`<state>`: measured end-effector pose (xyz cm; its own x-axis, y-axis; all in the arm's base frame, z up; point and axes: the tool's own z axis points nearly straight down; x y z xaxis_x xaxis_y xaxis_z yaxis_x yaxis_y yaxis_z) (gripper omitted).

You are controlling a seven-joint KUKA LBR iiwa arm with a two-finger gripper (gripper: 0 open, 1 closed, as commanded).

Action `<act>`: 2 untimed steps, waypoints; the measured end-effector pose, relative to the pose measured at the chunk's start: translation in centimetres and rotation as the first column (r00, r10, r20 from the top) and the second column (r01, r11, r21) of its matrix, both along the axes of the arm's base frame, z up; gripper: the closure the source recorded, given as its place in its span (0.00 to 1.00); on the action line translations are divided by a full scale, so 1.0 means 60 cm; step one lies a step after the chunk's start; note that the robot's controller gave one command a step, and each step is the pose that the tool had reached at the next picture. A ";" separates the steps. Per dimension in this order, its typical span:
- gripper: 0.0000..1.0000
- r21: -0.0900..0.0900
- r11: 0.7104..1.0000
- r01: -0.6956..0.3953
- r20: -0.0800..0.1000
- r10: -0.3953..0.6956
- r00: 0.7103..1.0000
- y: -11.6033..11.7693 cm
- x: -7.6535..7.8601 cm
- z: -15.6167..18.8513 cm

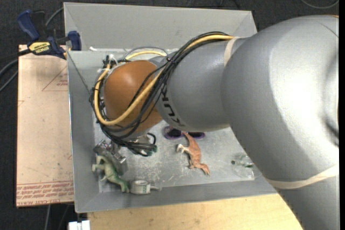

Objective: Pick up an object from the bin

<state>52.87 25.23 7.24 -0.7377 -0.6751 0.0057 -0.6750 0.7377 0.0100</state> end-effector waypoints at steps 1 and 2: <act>1.00 -0.001 1.000 0.000 -0.002 0.000 1.000 0.000 -0.001 0.015; 1.00 0.000 1.000 0.001 0.001 -0.001 1.000 0.000 0.000 0.037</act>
Offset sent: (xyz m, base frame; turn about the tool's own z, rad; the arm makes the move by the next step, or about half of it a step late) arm -0.0001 -0.0001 0.0157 0.0000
